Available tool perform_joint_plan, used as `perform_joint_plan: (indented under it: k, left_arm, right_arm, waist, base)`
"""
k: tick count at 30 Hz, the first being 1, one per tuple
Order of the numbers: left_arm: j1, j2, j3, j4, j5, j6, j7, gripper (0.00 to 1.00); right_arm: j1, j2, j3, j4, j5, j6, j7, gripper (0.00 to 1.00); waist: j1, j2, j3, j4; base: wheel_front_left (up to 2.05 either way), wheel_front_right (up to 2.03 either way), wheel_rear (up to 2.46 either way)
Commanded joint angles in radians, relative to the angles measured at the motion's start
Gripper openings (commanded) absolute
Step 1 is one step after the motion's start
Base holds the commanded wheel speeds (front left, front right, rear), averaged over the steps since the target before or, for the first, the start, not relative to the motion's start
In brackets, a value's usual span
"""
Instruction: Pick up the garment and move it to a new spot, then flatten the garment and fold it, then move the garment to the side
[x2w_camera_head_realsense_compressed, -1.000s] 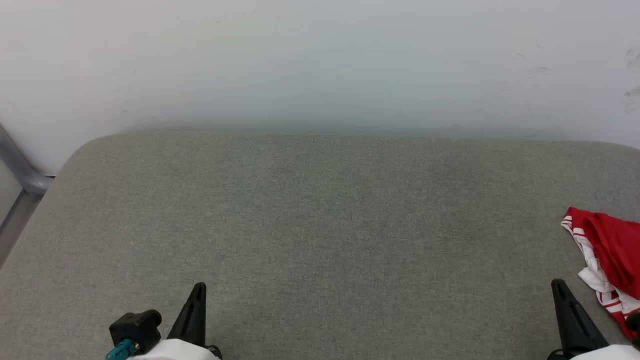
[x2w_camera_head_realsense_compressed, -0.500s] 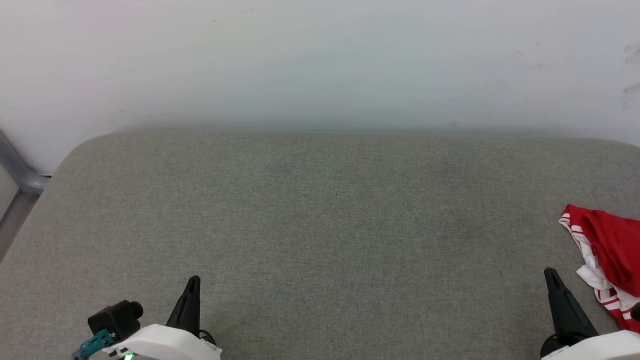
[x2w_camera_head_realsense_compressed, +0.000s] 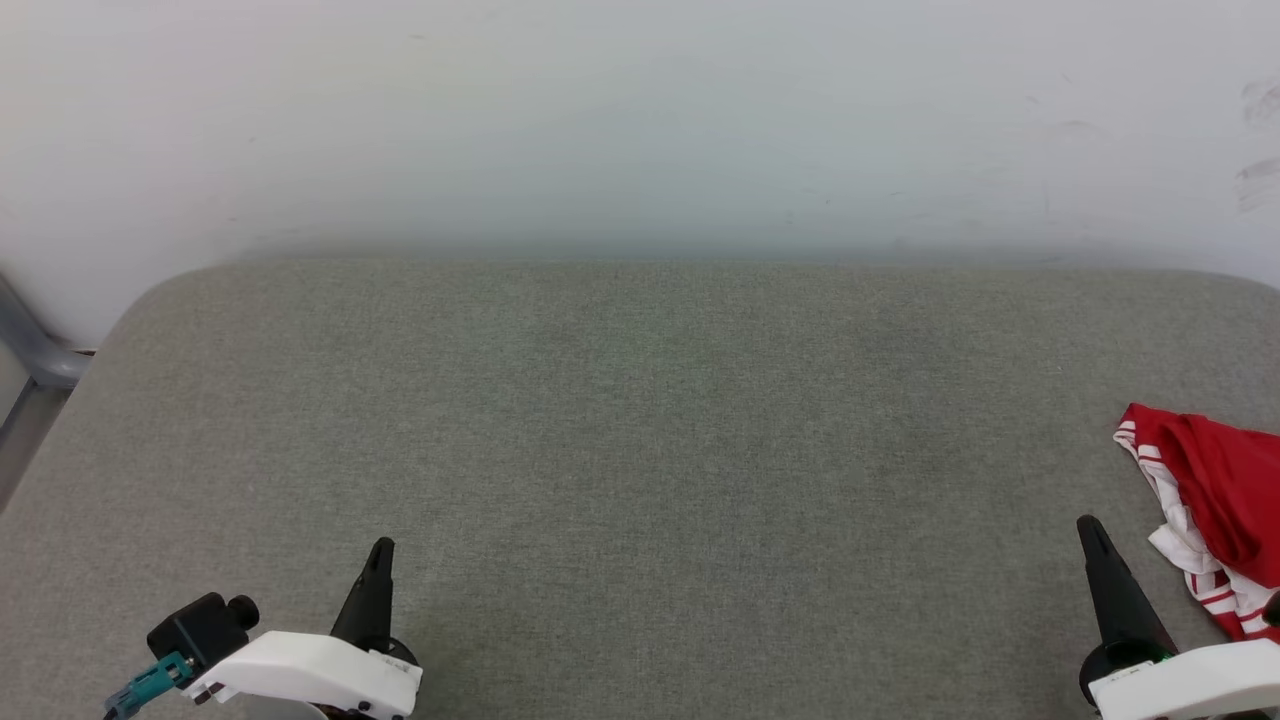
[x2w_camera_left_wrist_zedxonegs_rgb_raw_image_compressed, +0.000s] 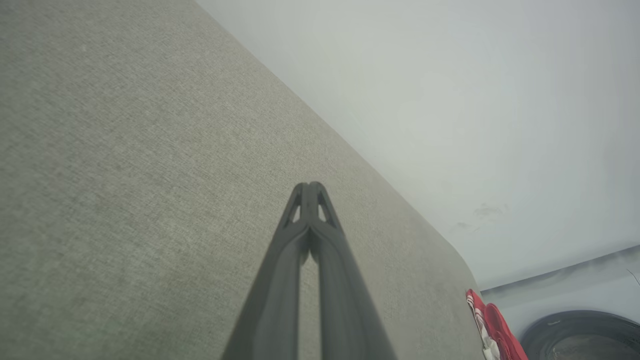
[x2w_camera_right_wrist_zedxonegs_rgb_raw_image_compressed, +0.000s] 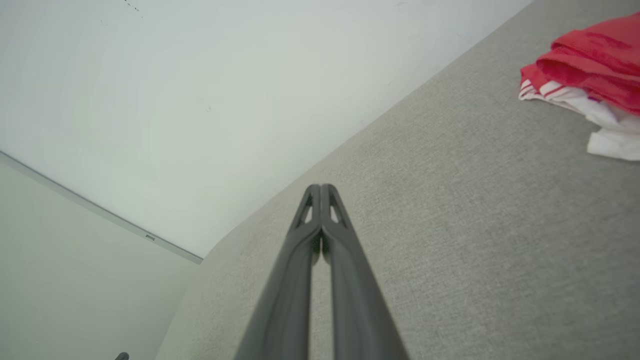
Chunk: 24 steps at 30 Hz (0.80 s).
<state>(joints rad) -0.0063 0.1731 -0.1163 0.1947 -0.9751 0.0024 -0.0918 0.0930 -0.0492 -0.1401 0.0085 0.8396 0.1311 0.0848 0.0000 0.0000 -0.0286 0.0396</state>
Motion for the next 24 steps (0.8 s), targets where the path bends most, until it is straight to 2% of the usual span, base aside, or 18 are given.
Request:
perform_joint_plan:
  k: [1,24]
  left_arm:
    - [-0.029,-0.002,0.011,-0.008,-0.017,-0.007,0.003,0.0]
    - [-0.057,-0.042,0.086,0.012,-0.243,-0.053,0.072,0.0]
  right_arm:
    - [-0.027,-0.002,0.001,-0.005,0.022,0.0,0.001,0.0]
    - [-0.093,-0.002,0.01,0.081,0.29,0.0,0.011,0.0]
  waist:
    - [0.0,0.0,0.0,0.0]
    - [0.0,0.0,0.009,-0.011]
  base:
    - [0.0,0.0,0.0]
    - [0.0,0.0,0.0]
